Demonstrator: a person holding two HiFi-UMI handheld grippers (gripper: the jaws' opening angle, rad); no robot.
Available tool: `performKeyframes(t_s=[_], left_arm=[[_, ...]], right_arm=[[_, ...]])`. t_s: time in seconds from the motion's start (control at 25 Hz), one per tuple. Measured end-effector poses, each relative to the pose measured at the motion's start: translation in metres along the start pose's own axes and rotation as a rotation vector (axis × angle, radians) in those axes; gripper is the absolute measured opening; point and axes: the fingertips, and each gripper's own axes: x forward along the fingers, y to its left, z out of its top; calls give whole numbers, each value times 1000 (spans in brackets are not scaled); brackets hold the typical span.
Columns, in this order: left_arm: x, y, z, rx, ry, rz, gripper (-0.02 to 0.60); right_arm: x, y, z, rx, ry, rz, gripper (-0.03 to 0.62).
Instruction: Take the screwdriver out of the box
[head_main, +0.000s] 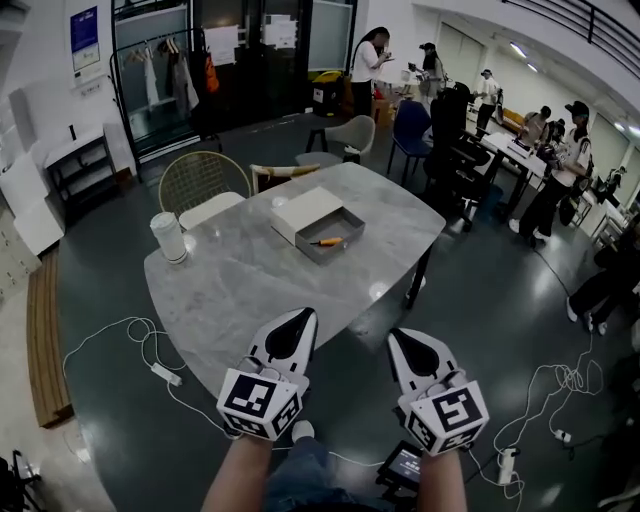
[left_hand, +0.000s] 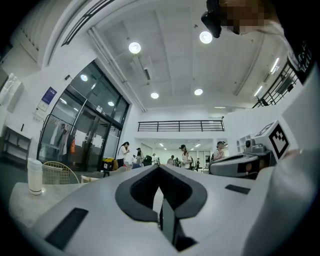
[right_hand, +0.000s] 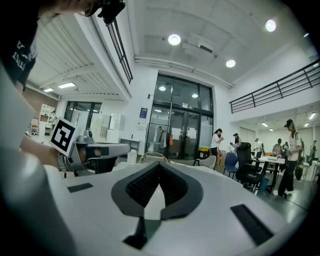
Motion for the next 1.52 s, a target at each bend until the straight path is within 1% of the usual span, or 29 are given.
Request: performKeyframes(t_s=[0.16,0.36,0.6,0.76,0.88,1.0,1.2,1.32,1.52], left_arm=[[49,41,-8,-32,-4,26,12],[95,79,-16,-34,7,40,12],[125,101,-17,-15,20,48,12],[141,117,-26,-4,43,83,12],[157,132,-33,13,58,131,12],[183,149,-40,19,67,174,12],[231,175,-48,34,67,268,12],[252,194,-51,48,62,348,12],[267,226,-51,53,71,505,12]], right_arm=[[59,-31,4,-23,1,28,25],[116,-61,5,-9,-4,38,25],[154,-90,2,19,-12,42,25],[180,-110,-5,37,-22,68,25],[209,-130,-11,52,-35,98,25],[243,-153,-13,51,-38,135,25],[304,-193,-15,30,-34,228,25],[343,-209,-17,24,-36,300,25],[399,-221,-19,10,-9,440,25]])
